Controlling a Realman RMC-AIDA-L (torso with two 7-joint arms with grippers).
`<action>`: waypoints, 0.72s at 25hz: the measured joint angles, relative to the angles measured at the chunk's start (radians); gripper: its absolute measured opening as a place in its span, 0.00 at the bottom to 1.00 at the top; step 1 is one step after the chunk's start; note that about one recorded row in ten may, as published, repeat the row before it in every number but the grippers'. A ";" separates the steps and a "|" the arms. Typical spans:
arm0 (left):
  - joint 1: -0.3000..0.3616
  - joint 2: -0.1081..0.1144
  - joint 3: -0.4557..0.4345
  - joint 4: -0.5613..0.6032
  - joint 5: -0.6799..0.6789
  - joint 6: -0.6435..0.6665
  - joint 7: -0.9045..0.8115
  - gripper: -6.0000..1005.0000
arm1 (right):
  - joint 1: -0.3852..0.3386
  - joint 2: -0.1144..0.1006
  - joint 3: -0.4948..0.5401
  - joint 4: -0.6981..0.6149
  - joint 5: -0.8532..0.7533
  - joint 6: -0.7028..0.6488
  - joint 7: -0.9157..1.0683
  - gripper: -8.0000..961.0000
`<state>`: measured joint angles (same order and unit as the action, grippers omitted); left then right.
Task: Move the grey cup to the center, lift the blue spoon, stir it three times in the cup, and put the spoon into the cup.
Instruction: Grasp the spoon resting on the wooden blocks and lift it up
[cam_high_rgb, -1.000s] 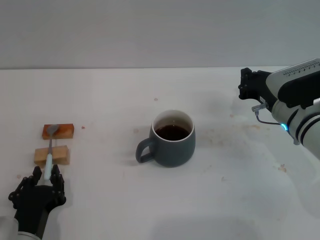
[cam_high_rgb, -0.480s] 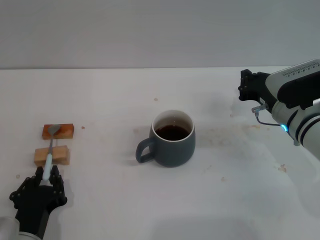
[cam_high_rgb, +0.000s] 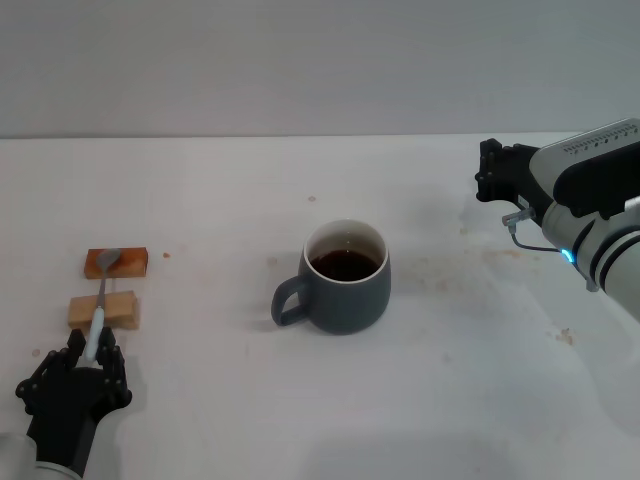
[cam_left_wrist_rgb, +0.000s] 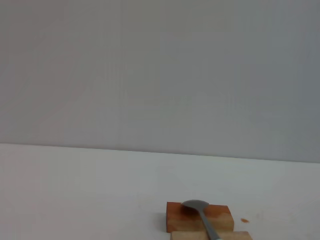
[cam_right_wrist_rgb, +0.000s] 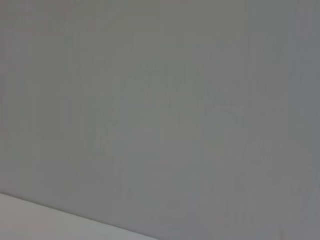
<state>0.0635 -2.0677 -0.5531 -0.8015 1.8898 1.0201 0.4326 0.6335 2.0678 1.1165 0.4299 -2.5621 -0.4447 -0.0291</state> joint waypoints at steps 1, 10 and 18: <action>-0.001 0.000 0.000 0.001 0.000 0.000 0.000 0.28 | 0.000 0.000 0.000 0.000 0.000 0.000 0.000 0.02; -0.004 -0.001 0.001 0.008 0.000 -0.005 -0.003 0.28 | 0.000 0.000 -0.001 0.001 -0.001 0.000 0.000 0.02; -0.004 -0.003 0.001 0.007 0.000 -0.005 -0.005 0.26 | 0.001 0.000 0.001 0.002 -0.013 0.001 0.000 0.02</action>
<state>0.0595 -2.0705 -0.5521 -0.7944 1.8899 1.0149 0.4273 0.6350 2.0678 1.1178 0.4323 -2.5748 -0.4442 -0.0292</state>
